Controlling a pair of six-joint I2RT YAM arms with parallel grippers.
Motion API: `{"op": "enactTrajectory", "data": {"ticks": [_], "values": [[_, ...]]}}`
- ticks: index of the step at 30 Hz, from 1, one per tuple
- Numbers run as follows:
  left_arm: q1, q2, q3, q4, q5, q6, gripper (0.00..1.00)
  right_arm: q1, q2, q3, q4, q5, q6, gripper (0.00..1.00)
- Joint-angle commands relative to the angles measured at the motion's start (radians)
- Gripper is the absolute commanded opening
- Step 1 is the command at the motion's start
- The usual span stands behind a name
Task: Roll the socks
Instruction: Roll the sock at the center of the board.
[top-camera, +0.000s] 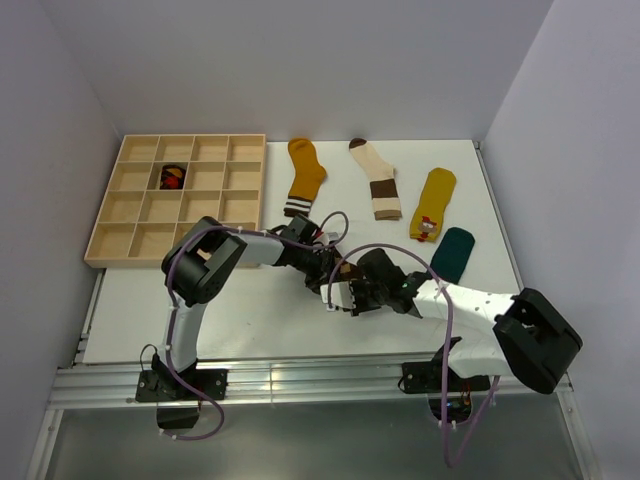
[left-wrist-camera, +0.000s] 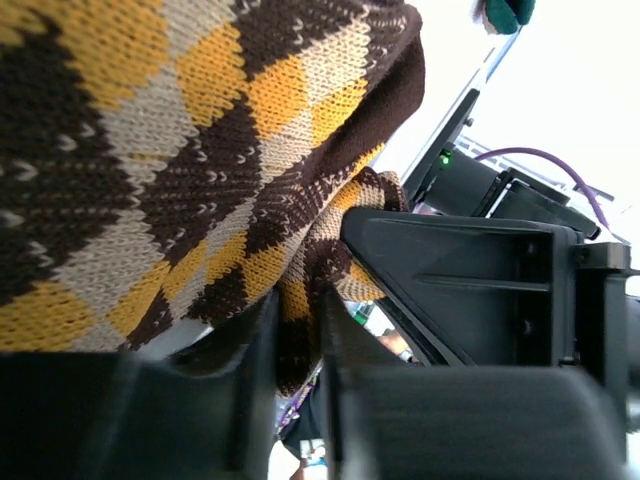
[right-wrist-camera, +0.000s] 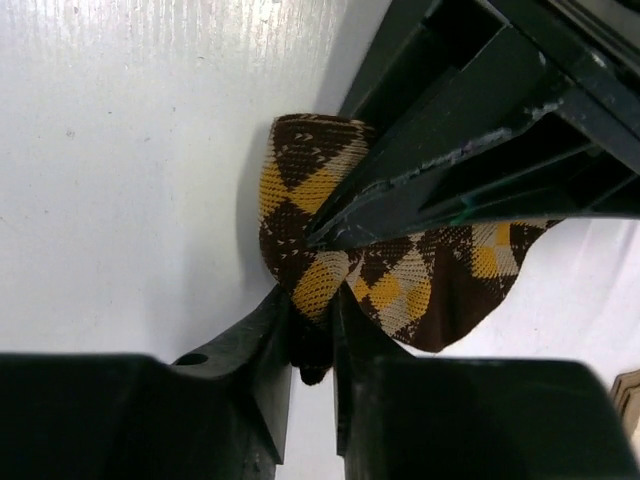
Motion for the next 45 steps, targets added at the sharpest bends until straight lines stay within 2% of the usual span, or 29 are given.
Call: {"op": "enactTrajectory", "data": {"ticks": [1,3,6,13,17,22,26,28,30,31,32,34,37,45], "values": [[0.002,-0.003,-0.002,-0.055,-0.11,0.07,0.28,0.006,0.031,0.089,-0.092,-0.022,0.009,0.18],[0.008,-0.031,-0.004,-0.045,-0.148,0.083,0.4,0.002,0.042,0.128,-0.184,-0.03,0.031,0.16],[0.023,-0.092,-0.017,0.012,-0.194,0.083,0.48,-0.017,0.052,0.159,-0.281,-0.053,0.046,0.14],[0.059,-0.237,-0.119,0.19,-0.341,0.008,0.51,-0.079,0.124,0.196,-0.436,-0.119,0.057,0.13],[0.08,-0.335,-0.272,0.312,-0.465,-0.082,0.5,-0.167,0.207,0.242,-0.524,-0.184,0.034,0.14],[0.082,-0.511,-0.424,0.4,-0.683,-0.125,0.5,-0.28,0.371,0.424,-0.704,-0.301,-0.038,0.15],[0.051,-0.611,-0.494,0.411,-0.822,-0.041,0.49,-0.349,0.645,0.657,-1.013,-0.379,-0.131,0.16],[-0.005,-0.658,-0.508,0.438,-0.886,0.014,0.5,-0.38,0.727,0.789,-1.094,-0.395,-0.141,0.16],[-0.062,-0.675,-0.501,0.448,-0.964,0.144,0.52,-0.391,0.827,0.89,-1.177,-0.404,-0.133,0.17],[-0.129,-0.669,-0.486,0.439,-0.988,0.26,0.52,-0.395,0.854,0.918,-1.201,-0.407,-0.132,0.17],[-0.168,-0.665,-0.463,0.443,-1.03,0.316,0.52,-0.397,0.897,0.943,-1.23,-0.418,-0.12,0.17],[-0.252,-0.639,-0.443,0.454,-1.044,0.451,0.54,-0.399,0.933,0.992,-1.249,-0.422,-0.101,0.17],[-0.297,-0.593,-0.406,0.474,-1.013,0.54,0.54,-0.399,0.967,1.015,-1.238,-0.415,-0.049,0.18],[-0.308,-0.444,-0.327,0.511,-0.915,0.649,0.57,-0.399,0.991,1.018,-1.211,-0.398,0.0,0.18]]}}
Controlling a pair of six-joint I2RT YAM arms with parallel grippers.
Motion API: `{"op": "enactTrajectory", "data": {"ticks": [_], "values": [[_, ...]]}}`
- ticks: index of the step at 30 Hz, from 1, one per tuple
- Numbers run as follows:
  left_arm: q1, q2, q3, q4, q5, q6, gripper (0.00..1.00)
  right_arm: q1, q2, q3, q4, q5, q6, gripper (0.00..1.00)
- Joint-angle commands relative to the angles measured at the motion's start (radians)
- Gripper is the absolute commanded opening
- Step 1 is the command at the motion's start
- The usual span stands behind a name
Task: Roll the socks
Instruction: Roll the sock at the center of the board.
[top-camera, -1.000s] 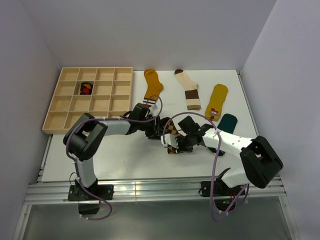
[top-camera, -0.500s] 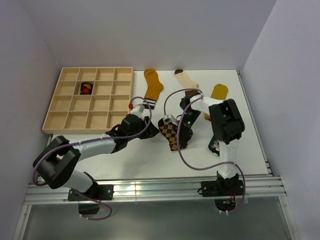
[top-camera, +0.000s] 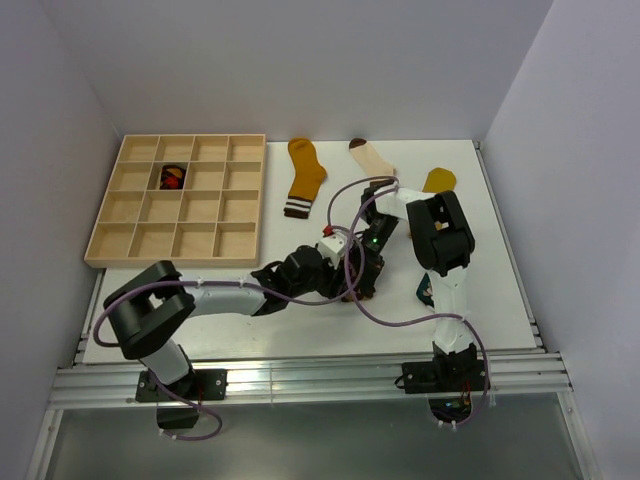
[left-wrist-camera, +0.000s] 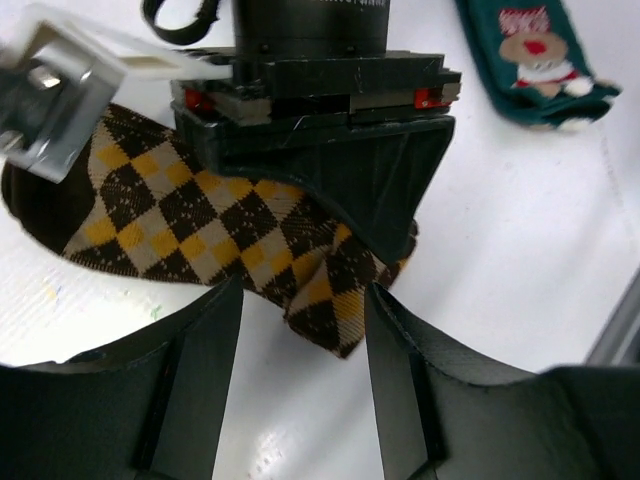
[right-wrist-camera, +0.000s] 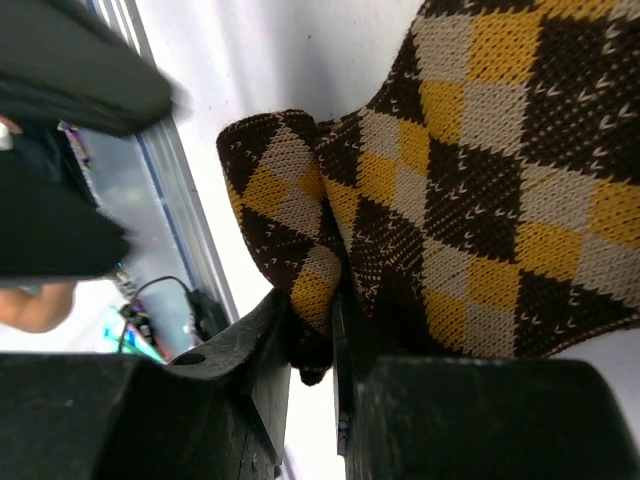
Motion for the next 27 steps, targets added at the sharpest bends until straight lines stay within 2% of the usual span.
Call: {"op": "enactTrajectory", "data": {"ticks": [1,13,19,22,27], "values": [[-0.001,0.066,0.07,0.045,0.065,0.11,0.57,-0.002,0.033,0.018,0.004,0.065,0.019,0.18],[0.005,0.174,0.086,0.099,0.152,0.069,0.55,-0.004,0.042,0.023,0.053,0.088,0.089,0.18],[0.051,0.206,0.07,0.154,0.284,-0.002,0.5,-0.005,0.042,0.023,0.086,0.096,0.128,0.18],[0.06,0.225,0.073,0.151,0.323,-0.022,0.43,-0.005,0.041,0.025,0.093,0.099,0.151,0.18],[0.074,0.258,0.09,0.106,0.373,-0.069,0.18,-0.005,0.01,0.009,0.117,0.094,0.203,0.22]]}}
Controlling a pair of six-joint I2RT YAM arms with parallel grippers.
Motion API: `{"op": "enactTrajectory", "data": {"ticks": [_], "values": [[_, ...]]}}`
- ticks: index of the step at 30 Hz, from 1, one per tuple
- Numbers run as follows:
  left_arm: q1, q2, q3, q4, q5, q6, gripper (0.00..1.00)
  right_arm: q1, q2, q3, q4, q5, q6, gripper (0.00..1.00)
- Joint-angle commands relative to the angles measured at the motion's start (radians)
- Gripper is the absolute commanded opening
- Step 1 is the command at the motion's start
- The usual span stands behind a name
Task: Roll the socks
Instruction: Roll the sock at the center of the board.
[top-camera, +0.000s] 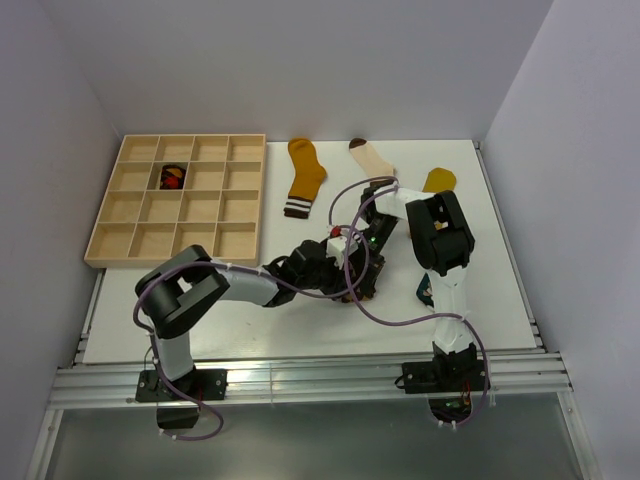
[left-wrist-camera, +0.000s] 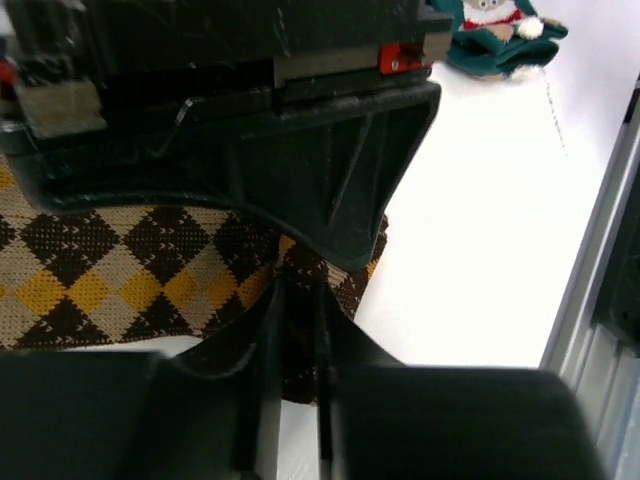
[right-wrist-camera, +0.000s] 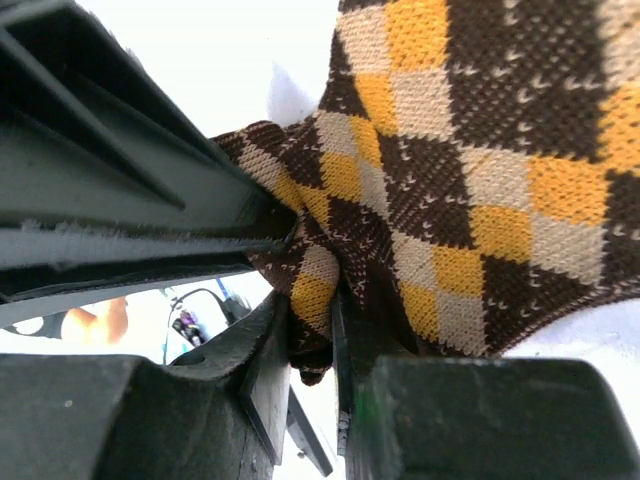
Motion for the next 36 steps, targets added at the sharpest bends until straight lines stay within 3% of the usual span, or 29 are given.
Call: {"op": "enactTrajectory", "data": {"ticks": [1,5,10,19,24,32,36], "values": [[0.011,0.036,0.03,-0.013,0.084,-0.047,0.14,-0.004,-0.017,0.0,0.127,0.073,0.05,0.25],[0.019,0.056,0.033,-0.057,0.089,-0.095,0.0,-0.005,-0.049,-0.019,0.167,0.054,0.108,0.35],[0.045,0.07,0.019,-0.094,0.099,-0.176,0.01,-0.01,-0.167,-0.084,0.288,0.029,0.182,0.49],[0.143,0.102,-0.01,-0.131,0.248,-0.25,0.0,-0.085,-0.478,-0.304,0.586,0.072,0.259,0.56],[0.192,0.165,0.031,-0.198,0.348,-0.274,0.0,-0.113,-0.7,-0.469,0.747,0.13,0.184,0.6],[0.223,0.26,0.133,-0.378,0.495,-0.323,0.0,-0.094,-0.955,-0.702,0.835,0.109,-0.035,0.66],[0.221,0.288,0.159,-0.419,0.503,-0.326,0.0,0.025,-1.099,-0.856,0.963,0.217,-0.082,0.69]]}}
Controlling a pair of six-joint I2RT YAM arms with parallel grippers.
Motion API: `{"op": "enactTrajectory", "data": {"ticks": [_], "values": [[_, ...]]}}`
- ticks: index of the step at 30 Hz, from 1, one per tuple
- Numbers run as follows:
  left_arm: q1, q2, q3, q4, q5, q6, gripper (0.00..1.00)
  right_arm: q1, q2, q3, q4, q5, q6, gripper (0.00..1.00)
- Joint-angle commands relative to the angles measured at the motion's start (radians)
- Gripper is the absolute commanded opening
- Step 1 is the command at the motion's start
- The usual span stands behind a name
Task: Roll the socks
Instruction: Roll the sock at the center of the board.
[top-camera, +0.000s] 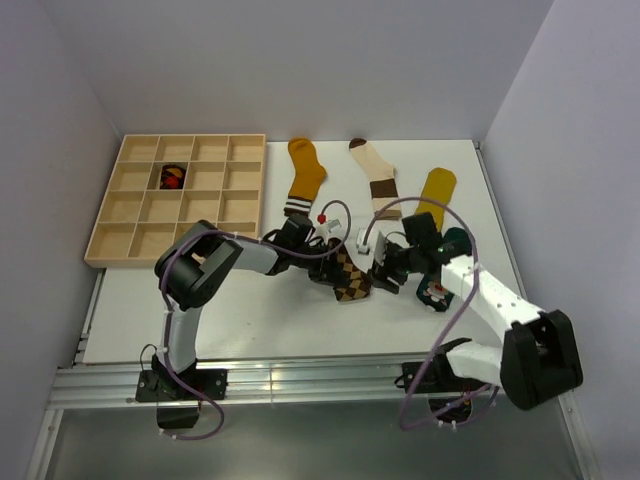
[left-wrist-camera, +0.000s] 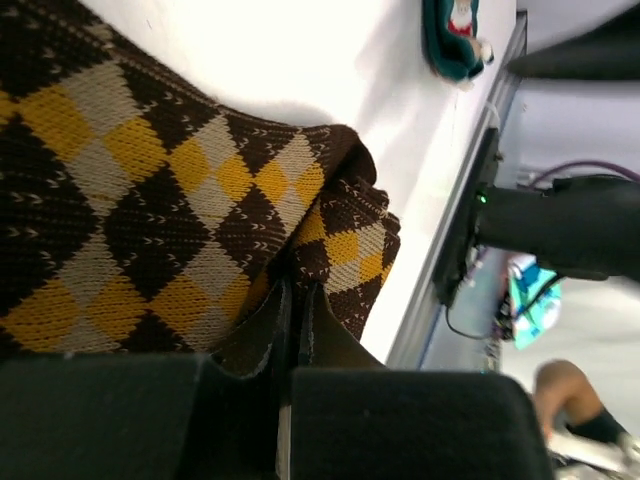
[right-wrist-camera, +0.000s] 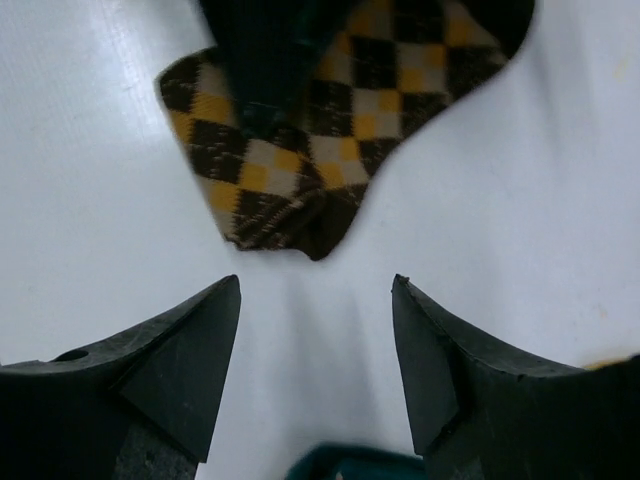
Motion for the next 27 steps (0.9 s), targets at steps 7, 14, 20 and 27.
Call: {"op": "enactTrajectory", "data": {"ticks": [7,14,20,27], "values": [[-0.016,0.095,0.001,-0.323,0.026,0.066,0.0,0.309,-0.14,-0.201,0.243,0.186,-0.139,0.72],[-0.014,0.115,0.05,-0.424,0.035,0.095,0.0,0.401,-0.123,-0.25,0.306,0.243,-0.164,0.72],[-0.014,0.135,0.076,-0.455,0.037,0.112,0.0,0.482,-0.092,-0.267,0.318,0.274,-0.164,0.72],[-0.014,0.136,0.077,-0.448,0.046,0.115,0.02,0.521,0.004,-0.247,0.343,0.307,-0.149,0.58]]}}
